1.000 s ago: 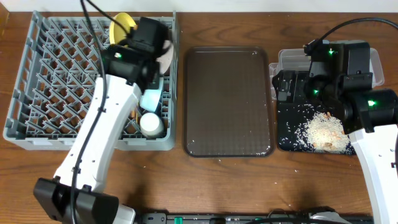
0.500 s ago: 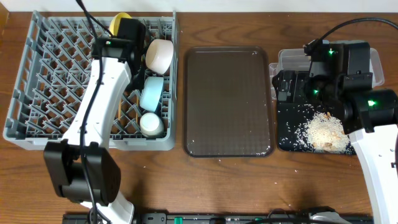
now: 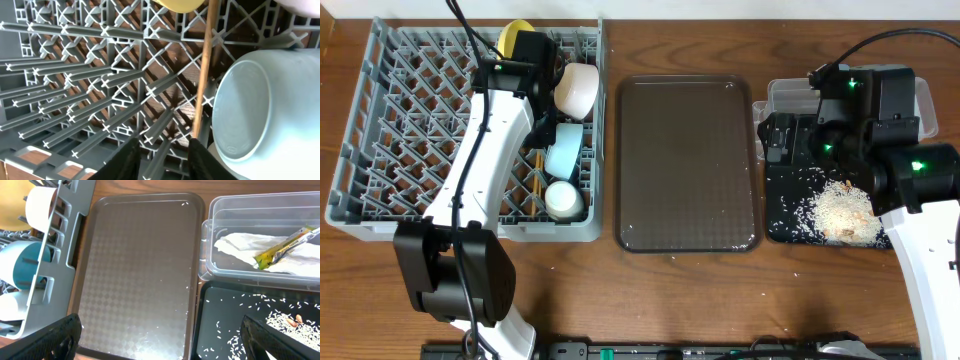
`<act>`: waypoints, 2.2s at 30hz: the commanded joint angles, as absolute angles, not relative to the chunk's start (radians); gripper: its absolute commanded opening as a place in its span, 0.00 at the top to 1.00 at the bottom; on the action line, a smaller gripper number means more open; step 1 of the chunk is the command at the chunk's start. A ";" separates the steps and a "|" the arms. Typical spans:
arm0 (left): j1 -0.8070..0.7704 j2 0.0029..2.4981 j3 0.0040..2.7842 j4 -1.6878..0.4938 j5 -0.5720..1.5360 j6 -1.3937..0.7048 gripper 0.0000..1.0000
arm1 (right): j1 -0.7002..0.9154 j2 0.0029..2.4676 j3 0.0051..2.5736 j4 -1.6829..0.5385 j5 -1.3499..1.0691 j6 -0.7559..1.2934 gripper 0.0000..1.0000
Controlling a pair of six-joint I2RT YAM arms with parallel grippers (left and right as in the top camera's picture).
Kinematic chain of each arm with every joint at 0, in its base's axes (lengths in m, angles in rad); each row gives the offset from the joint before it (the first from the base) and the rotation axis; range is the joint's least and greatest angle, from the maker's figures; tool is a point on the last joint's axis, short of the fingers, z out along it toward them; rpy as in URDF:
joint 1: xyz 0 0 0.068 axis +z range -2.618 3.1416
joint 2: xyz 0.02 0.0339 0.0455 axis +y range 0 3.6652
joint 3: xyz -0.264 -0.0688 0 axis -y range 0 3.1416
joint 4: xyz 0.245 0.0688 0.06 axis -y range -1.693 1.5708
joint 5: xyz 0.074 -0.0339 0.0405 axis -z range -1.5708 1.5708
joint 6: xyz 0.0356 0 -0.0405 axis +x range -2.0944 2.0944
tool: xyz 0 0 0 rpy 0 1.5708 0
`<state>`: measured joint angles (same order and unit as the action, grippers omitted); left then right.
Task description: Sort waste into correct bins and load items into the dishwasher
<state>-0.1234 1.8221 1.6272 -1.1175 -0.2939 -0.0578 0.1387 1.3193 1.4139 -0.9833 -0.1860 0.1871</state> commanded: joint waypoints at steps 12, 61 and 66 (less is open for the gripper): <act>-0.121 1.644 1.624 -1.163 -0.183 -0.160 0.18 | 0.121 1.322 1.423 -0.984 -0.188 0.198 0.01; -0.071 0.780 0.902 -0.519 0.165 -0.004 0.09 | 0.121 1.322 1.423 -0.984 -0.188 0.198 0.01; 0.008 0.602 0.638 -0.276 0.176 0.081 0.09 | 0.121 1.322 1.423 -0.984 -0.188 0.197 0.01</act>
<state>-0.0376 0.6968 0.7532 -0.3573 0.1730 -0.0002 0.1387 1.3193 1.4136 -0.9833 -0.1860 0.1867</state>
